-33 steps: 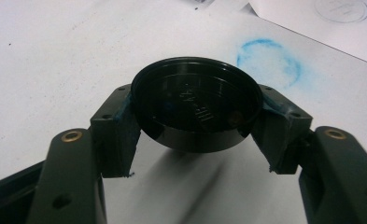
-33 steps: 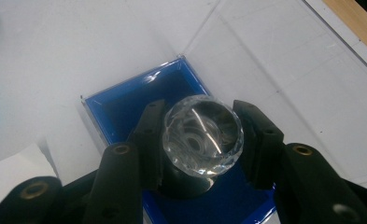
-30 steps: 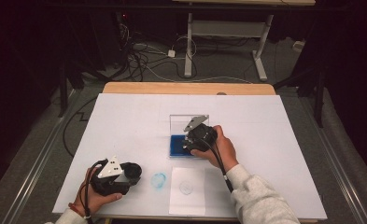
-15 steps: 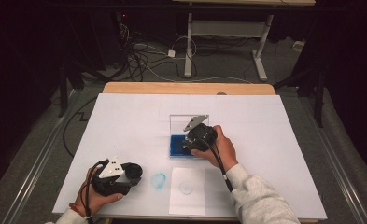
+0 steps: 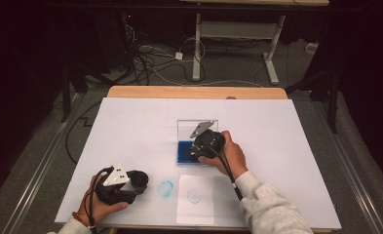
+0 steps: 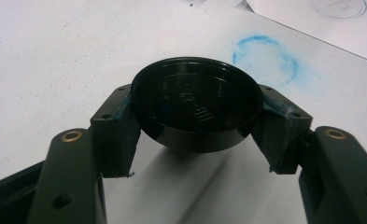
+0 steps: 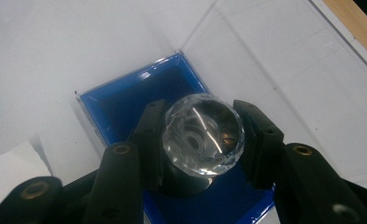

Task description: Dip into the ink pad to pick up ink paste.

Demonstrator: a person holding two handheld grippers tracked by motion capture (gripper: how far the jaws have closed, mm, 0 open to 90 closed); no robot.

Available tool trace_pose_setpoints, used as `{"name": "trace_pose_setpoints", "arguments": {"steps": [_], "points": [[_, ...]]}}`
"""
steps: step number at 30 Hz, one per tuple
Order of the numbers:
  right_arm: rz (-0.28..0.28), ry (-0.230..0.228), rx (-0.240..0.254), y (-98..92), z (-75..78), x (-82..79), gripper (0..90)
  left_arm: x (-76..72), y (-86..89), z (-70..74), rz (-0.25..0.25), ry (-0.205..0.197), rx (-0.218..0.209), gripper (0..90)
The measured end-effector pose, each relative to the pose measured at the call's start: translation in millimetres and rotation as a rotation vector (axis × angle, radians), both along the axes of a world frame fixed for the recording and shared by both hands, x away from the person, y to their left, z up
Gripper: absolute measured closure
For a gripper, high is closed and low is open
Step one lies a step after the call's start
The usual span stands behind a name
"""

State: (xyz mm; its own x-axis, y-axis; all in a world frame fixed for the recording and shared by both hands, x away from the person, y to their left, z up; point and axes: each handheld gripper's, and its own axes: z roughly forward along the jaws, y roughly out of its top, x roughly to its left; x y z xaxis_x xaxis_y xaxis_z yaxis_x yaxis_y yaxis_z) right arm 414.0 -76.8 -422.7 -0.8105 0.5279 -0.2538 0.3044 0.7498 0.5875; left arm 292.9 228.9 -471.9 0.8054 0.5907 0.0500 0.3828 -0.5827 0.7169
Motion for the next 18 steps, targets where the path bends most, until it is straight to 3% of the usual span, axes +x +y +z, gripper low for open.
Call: {"name": "trace_pose_setpoints", "arguments": {"steps": [6, 12, 18], "points": [[-0.004, -0.008, 0.006, -1.3, -1.0, -1.5, 57.7, -0.2, -0.8, 0.3, -0.013, 0.002, -0.011, 36.7], [-0.003, 0.021, 0.040, -7.3, -1.1, 2.9, 57.8, -0.1, 0.4, -0.8, -0.010, 0.007, -0.012, 36.7], [-0.001, -0.013, 0.020, -3.1, -2.5, -1.1, 57.8, -1.0, 1.1, -0.7, -0.006, 0.007, -0.009, 36.7]]}}
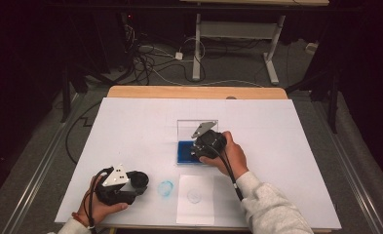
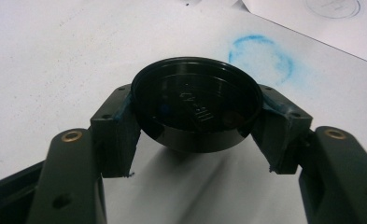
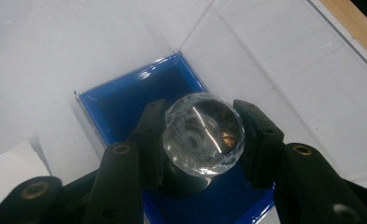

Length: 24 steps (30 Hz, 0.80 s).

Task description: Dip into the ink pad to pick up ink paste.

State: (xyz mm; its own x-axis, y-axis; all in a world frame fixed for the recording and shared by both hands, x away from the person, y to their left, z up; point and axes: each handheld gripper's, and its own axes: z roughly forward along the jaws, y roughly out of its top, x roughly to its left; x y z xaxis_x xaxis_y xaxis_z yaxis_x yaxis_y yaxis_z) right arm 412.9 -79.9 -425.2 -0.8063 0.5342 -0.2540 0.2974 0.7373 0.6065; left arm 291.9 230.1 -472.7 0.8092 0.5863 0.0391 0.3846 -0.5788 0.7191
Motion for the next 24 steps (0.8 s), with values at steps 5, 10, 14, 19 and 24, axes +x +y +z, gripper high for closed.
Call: {"name": "trace_pose_setpoints", "arguments": {"steps": [5, 10, 14, 19, 24], "points": [[0.001, -0.010, -0.008, 0.4, -0.4, -1.3, 57.8, 0.0, -1.0, 0.4, -0.002, -0.001, 0.002, 36.7], [0.002, -0.016, -0.017, 1.3, -0.5, -1.9, 57.8, 0.8, -1.8, 0.4, -0.001, -0.002, 0.003, 36.7], [0.002, -0.016, -0.016, 1.3, -0.5, -1.8, 57.8, 1.5, -0.9, 0.8, 0.005, -0.002, -0.002, 36.7], [0.003, -0.008, -0.004, -0.9, -0.5, -0.7, 57.8, 1.0, -0.7, 0.9, 0.003, -0.001, -0.002, 36.7], [0.002, -0.006, 0.005, -2.2, -0.6, -0.9, 57.7, 0.8, 0.7, 0.8, 0.008, 0.000, 0.006, 36.7]]}}
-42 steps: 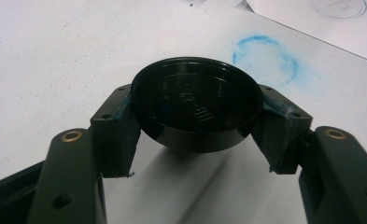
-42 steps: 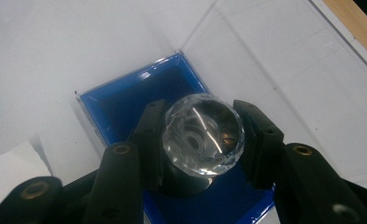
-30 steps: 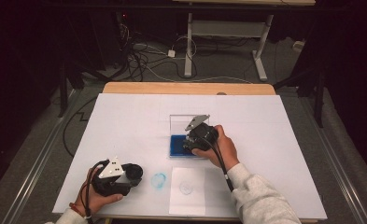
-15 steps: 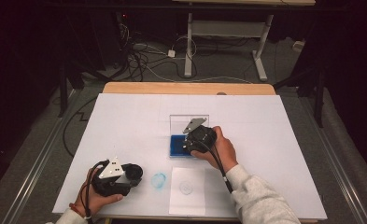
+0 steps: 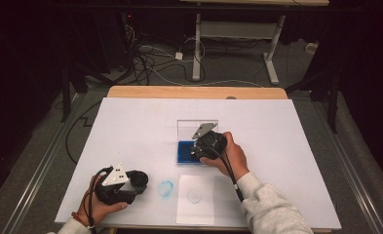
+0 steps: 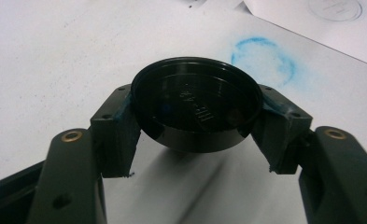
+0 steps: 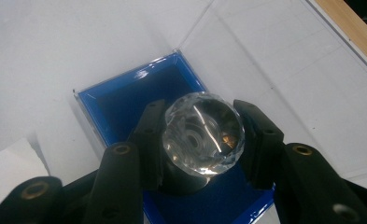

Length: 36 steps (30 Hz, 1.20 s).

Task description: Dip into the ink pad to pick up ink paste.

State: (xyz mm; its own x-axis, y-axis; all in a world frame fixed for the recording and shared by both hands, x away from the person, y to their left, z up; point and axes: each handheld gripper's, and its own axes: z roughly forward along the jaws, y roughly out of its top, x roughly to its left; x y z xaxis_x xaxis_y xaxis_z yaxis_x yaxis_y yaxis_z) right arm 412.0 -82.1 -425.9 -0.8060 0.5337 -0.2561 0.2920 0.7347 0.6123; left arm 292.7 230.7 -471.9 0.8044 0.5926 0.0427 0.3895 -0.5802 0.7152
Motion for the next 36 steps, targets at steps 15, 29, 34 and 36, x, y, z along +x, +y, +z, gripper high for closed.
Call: {"name": "trace_pose_setpoints", "arguments": {"steps": [15, 29, 34, 36], "points": [[-0.020, -0.043, 0.144, -24.0, 19.6, -7.9, 57.8, 0.0, 0.4, 1.0, 0.023, -0.023, 0.010, 36.8], [0.038, -0.090, 0.275, -50.3, 54.6, -34.4, 57.8, 0.8, -2.4, 2.5, 0.030, -0.038, 0.015, 36.7], [0.057, -0.112, 0.283, -52.4, 63.0, -42.7, 57.8, 0.8, -2.6, 3.1, 0.026, -0.041, 0.016, 36.8], [0.059, -0.117, 0.290, -53.5, 65.0, -45.2, 57.8, 0.7, -2.3, 3.0, 0.027, -0.041, 0.016, 36.7]]}}
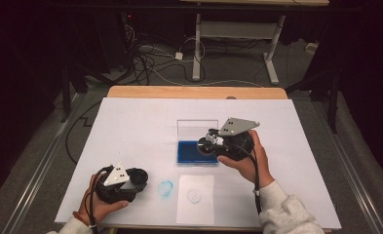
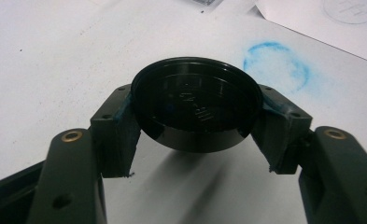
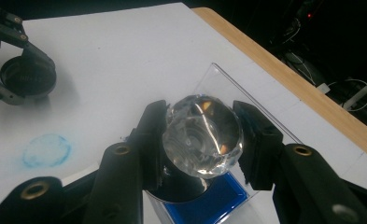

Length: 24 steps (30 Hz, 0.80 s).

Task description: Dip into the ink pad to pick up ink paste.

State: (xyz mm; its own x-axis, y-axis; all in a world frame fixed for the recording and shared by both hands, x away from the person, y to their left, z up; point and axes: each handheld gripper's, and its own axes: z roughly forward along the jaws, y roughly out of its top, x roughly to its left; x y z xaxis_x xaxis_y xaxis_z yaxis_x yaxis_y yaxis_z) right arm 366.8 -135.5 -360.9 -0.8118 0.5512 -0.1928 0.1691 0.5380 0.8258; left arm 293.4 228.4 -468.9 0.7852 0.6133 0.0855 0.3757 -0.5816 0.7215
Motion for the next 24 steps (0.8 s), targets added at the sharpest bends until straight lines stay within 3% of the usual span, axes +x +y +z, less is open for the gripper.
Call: {"name": "trace_pose_setpoints", "arguments": {"steps": [24], "points": [[0.000, -0.026, 0.054, -27.5, 19.9, -23.5, 57.9, 0.4, 2.6, -1.8, -0.006, 0.007, 0.006, 36.7]]}}
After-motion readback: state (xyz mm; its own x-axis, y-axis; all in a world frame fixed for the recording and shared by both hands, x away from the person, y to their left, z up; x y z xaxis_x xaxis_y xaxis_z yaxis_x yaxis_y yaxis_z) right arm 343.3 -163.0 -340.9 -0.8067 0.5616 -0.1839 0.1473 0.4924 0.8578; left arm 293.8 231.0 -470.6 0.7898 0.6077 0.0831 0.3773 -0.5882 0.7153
